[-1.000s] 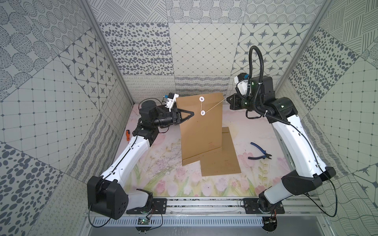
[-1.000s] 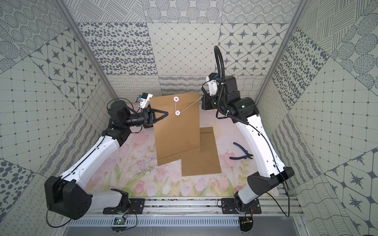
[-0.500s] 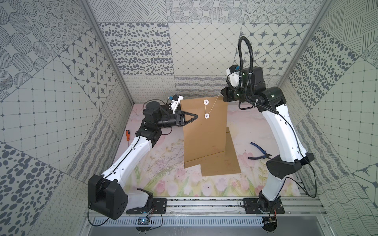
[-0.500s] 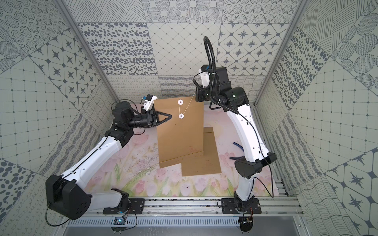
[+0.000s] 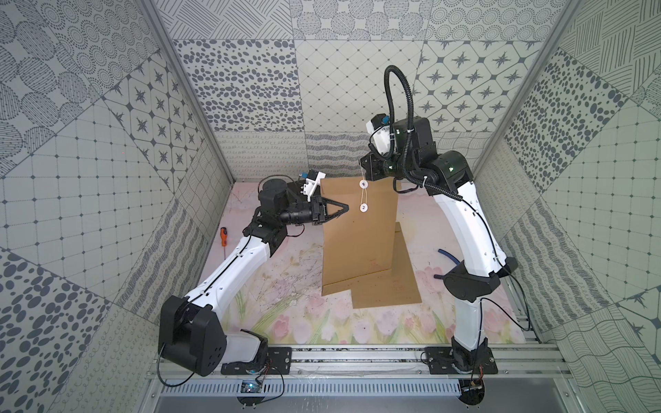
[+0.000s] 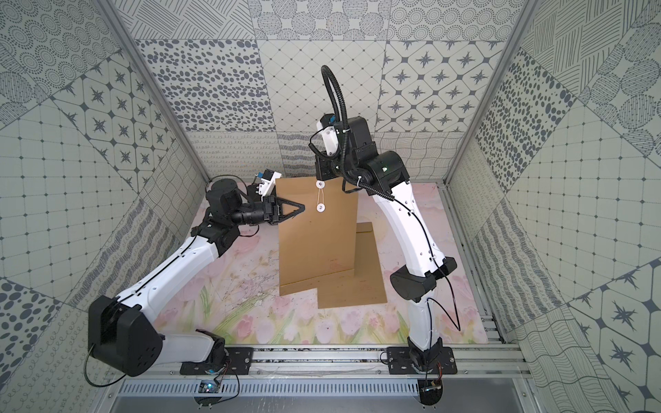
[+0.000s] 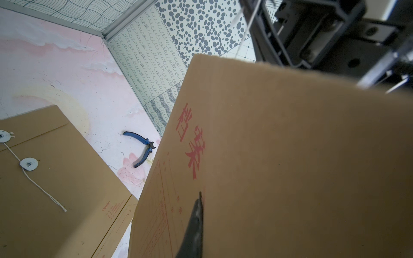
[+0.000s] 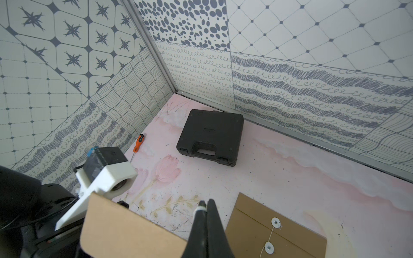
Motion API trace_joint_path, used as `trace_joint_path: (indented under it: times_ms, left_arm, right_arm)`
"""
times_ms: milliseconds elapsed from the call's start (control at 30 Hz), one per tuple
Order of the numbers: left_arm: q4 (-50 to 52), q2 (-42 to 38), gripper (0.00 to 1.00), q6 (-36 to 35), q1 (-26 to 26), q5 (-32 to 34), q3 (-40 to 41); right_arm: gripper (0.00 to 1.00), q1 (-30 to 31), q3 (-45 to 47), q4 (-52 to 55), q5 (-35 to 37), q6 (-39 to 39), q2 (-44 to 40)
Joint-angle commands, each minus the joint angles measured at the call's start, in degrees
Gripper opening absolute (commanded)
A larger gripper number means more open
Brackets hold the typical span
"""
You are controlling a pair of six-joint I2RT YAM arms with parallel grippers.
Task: Close the mouth of the file bag
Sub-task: Close the file bag.
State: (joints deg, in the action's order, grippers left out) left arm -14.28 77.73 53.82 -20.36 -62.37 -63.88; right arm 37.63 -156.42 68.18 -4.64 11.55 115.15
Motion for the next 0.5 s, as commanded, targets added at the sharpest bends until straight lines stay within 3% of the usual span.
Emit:
trace_joint_path:
  times_ms: [0,467]
  left_arm:
    - [-2.9,0.9,0.00,-1.1,-0.8,-0.4,-0.5]
    - [-3.6,1.7,0.00,-0.4,-1.2,1.0,-1.0]
  right_arm:
    - [0.00,2.2,-2.4,0.0,-0.9,0.0,0.9]
    - [0.00,9.6,-2.9,0.1,-2.8,-0.1,1.5]
